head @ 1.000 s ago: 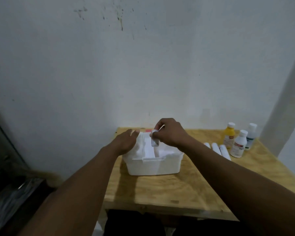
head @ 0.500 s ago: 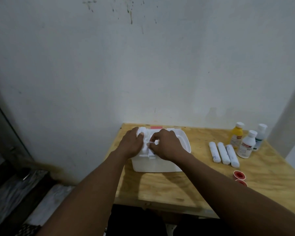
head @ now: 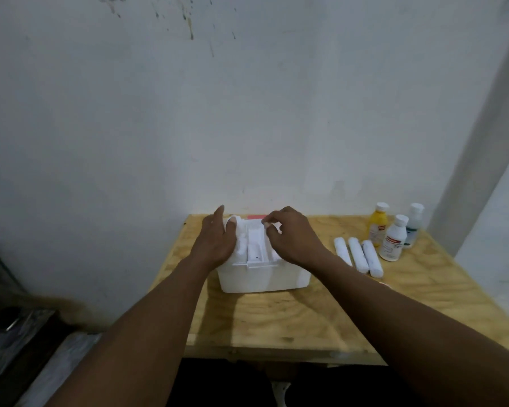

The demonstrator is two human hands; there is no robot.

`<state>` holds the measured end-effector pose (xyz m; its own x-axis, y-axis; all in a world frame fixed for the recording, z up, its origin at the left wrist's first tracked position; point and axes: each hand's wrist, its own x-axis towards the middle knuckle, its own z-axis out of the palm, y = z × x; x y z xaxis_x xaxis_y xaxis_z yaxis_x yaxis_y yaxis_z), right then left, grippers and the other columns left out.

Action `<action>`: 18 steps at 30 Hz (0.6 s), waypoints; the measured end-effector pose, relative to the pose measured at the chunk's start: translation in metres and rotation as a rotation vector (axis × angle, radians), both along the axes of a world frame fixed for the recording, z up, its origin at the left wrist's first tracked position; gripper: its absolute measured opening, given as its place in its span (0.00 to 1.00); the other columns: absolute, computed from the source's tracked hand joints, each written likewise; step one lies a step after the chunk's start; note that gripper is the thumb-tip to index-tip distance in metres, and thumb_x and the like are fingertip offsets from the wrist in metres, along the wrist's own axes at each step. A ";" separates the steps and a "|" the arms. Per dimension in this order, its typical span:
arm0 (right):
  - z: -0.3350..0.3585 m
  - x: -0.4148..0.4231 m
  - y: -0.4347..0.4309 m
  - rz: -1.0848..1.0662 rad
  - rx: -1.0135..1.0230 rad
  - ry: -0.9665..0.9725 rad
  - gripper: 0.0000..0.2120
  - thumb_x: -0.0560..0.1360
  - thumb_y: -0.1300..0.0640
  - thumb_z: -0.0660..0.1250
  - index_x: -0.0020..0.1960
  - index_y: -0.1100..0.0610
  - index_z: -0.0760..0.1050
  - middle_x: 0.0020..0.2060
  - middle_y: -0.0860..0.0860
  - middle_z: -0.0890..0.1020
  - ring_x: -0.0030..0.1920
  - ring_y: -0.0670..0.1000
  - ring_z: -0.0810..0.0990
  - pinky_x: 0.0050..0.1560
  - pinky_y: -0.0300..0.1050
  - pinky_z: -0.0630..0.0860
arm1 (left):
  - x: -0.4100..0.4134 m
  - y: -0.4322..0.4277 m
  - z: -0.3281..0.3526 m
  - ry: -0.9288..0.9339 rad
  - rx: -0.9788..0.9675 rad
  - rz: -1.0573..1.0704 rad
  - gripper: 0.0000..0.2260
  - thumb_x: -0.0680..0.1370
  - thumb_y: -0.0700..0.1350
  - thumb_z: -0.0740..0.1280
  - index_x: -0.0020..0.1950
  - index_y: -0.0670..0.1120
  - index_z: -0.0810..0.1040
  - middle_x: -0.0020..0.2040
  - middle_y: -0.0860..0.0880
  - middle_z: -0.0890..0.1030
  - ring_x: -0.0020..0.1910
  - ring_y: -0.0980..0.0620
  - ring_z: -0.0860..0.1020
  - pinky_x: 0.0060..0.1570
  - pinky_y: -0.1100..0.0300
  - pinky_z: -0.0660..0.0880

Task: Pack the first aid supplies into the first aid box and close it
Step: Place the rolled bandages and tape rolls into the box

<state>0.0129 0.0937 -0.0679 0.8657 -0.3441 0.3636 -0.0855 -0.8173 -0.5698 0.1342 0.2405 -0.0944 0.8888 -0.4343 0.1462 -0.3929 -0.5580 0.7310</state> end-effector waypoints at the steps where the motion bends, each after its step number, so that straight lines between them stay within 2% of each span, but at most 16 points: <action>1: 0.007 -0.005 -0.007 -0.009 0.005 -0.016 0.12 0.78 0.54 0.62 0.57 0.55 0.81 0.54 0.55 0.81 0.52 0.54 0.78 0.58 0.50 0.75 | -0.001 -0.001 0.004 -0.039 0.014 0.006 0.27 0.85 0.55 0.53 0.82 0.48 0.55 0.81 0.42 0.58 0.79 0.42 0.60 0.76 0.47 0.56; 4: 0.025 -0.023 -0.034 -0.060 0.016 -0.026 0.10 0.76 0.56 0.64 0.55 0.54 0.81 0.52 0.52 0.82 0.48 0.49 0.77 0.52 0.41 0.70 | -0.009 -0.009 0.022 -0.161 0.059 -0.007 0.27 0.83 0.58 0.55 0.80 0.50 0.57 0.79 0.42 0.61 0.75 0.39 0.65 0.74 0.41 0.61; 7: 0.037 -0.050 -0.064 -0.141 0.049 -0.001 0.10 0.75 0.57 0.64 0.54 0.54 0.81 0.50 0.50 0.83 0.50 0.50 0.79 0.49 0.40 0.70 | -0.032 -0.030 0.040 -0.319 0.071 -0.052 0.24 0.81 0.55 0.61 0.75 0.50 0.65 0.73 0.43 0.68 0.68 0.40 0.72 0.68 0.43 0.69; 10: 0.044 -0.085 -0.093 -0.198 0.037 0.093 0.10 0.75 0.59 0.63 0.52 0.55 0.81 0.46 0.49 0.82 0.47 0.49 0.79 0.47 0.41 0.70 | -0.068 -0.058 0.052 -0.448 0.055 -0.176 0.17 0.78 0.51 0.65 0.65 0.50 0.73 0.62 0.47 0.75 0.61 0.45 0.77 0.60 0.46 0.75; 13: 0.035 -0.119 -0.120 -0.197 0.016 0.262 0.11 0.74 0.62 0.62 0.48 0.53 0.81 0.44 0.49 0.81 0.45 0.48 0.79 0.47 0.42 0.73 | -0.109 -0.084 0.051 -0.465 0.089 -0.350 0.10 0.76 0.50 0.66 0.55 0.50 0.79 0.52 0.50 0.79 0.52 0.49 0.78 0.52 0.51 0.77; 15: 0.020 -0.139 -0.131 -0.180 0.002 0.355 0.12 0.74 0.63 0.63 0.49 0.52 0.82 0.47 0.51 0.82 0.46 0.49 0.80 0.50 0.44 0.76 | -0.133 -0.098 0.042 -0.462 0.134 -0.467 0.08 0.75 0.50 0.67 0.51 0.51 0.80 0.49 0.52 0.79 0.50 0.50 0.78 0.50 0.52 0.77; 18: -0.005 -0.162 -0.138 -0.163 -0.045 0.407 0.14 0.74 0.64 0.63 0.51 0.50 0.81 0.51 0.53 0.82 0.51 0.52 0.80 0.54 0.48 0.77 | -0.161 -0.113 0.023 -0.408 0.299 -0.597 0.09 0.75 0.52 0.68 0.53 0.53 0.82 0.50 0.53 0.79 0.53 0.50 0.78 0.52 0.52 0.77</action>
<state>-0.1487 -0.0448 -0.0726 0.8771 -0.4798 0.0221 -0.4256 -0.7977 -0.4272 -0.0267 0.1274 -0.0714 0.3931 -0.8946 0.2125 -0.8940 -0.3178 0.3159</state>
